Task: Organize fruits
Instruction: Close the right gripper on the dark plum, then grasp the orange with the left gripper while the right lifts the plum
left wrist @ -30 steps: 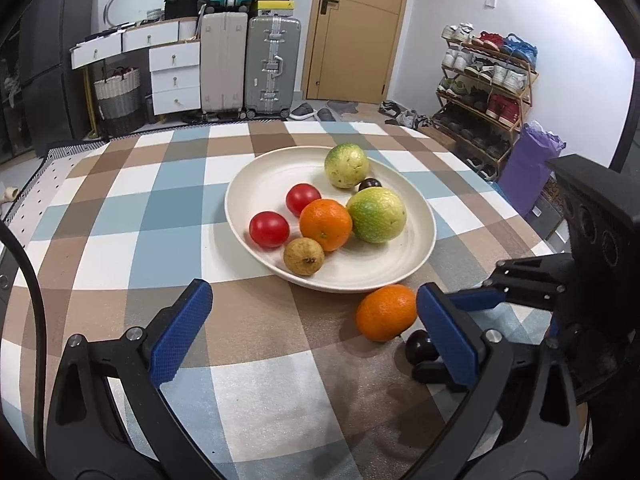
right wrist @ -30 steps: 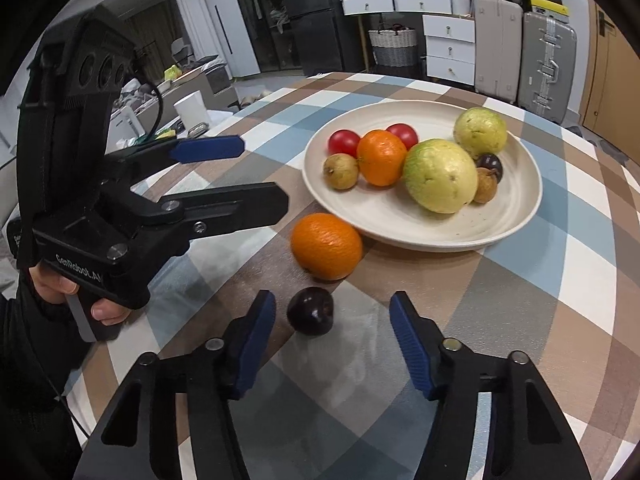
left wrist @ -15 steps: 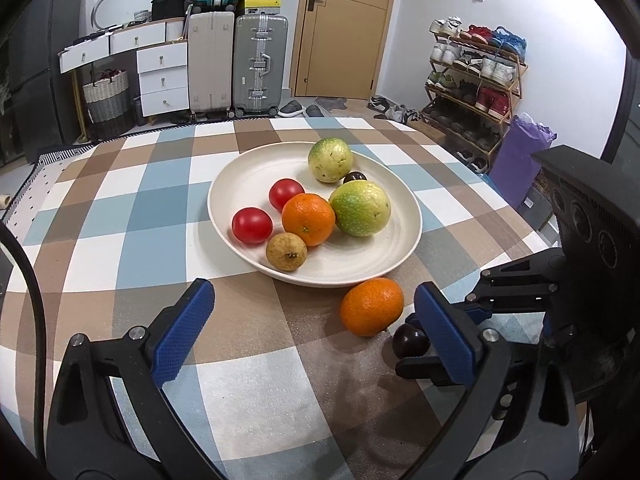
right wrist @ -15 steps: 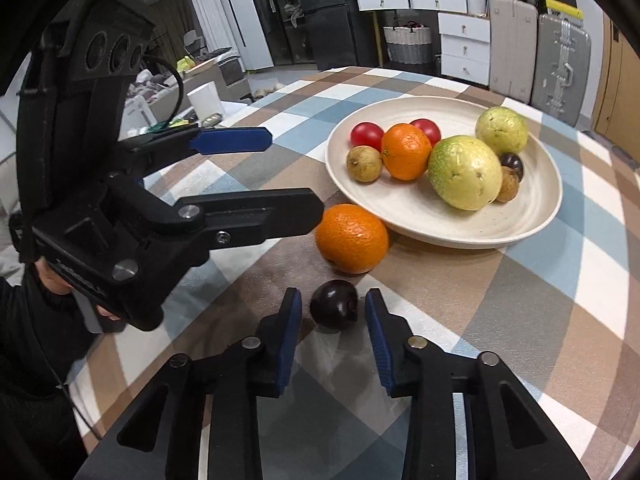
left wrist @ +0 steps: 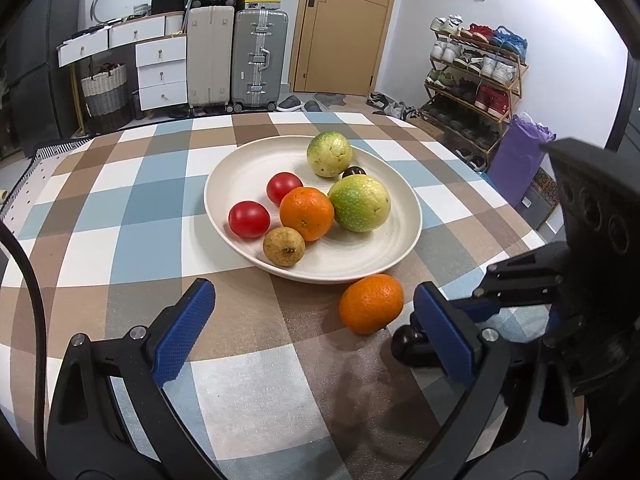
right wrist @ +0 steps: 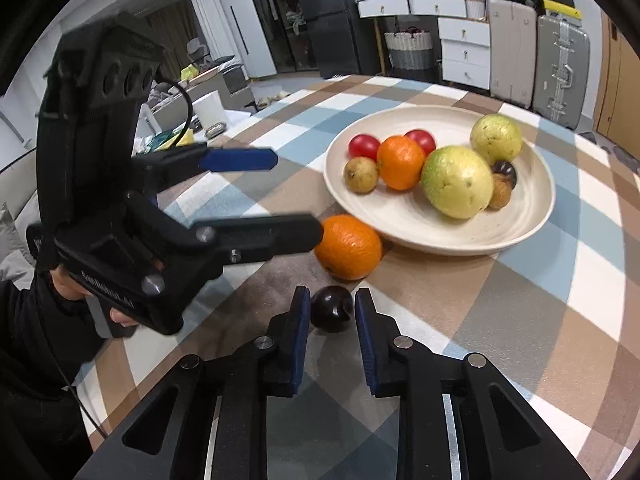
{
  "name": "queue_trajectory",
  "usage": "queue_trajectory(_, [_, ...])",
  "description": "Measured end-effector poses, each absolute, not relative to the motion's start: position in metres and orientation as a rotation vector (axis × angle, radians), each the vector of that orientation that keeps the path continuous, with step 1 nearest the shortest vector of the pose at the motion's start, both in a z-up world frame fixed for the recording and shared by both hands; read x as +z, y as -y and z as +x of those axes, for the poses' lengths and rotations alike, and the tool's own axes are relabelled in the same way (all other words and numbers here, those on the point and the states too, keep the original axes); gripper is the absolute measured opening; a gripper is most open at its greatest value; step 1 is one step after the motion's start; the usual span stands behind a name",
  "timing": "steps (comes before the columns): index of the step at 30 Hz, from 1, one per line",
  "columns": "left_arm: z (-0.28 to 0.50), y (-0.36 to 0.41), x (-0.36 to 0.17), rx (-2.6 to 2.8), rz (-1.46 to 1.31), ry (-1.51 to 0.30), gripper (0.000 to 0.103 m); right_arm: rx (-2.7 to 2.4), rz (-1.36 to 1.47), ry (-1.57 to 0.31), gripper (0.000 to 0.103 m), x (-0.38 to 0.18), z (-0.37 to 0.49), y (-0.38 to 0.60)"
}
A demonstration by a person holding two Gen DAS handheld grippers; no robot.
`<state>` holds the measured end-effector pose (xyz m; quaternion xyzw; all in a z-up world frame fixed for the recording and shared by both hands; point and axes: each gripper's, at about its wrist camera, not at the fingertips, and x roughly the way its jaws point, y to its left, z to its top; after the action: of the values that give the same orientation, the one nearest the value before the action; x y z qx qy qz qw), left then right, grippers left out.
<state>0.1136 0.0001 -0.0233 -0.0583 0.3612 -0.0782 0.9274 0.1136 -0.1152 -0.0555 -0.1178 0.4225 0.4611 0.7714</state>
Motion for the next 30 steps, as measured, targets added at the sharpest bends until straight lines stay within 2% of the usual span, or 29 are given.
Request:
queue_trajectory(8, [0.115, -0.006, -0.024, -0.149, -0.137, -0.747, 0.100, 1.012, -0.284, -0.933, 0.029, -0.063, 0.110, 0.109])
queue_trajectory(13, [0.116, -0.005, -0.025, -0.151, -0.136, -0.746, 0.100, 1.028, -0.298, -0.920, 0.023, -0.062, 0.106, 0.108])
queue_trajectory(30, [0.119, 0.007, -0.030, -0.202, -0.147, -0.783, 0.099, 0.852, -0.113, -0.783, 0.023, -0.023, 0.137, 0.165])
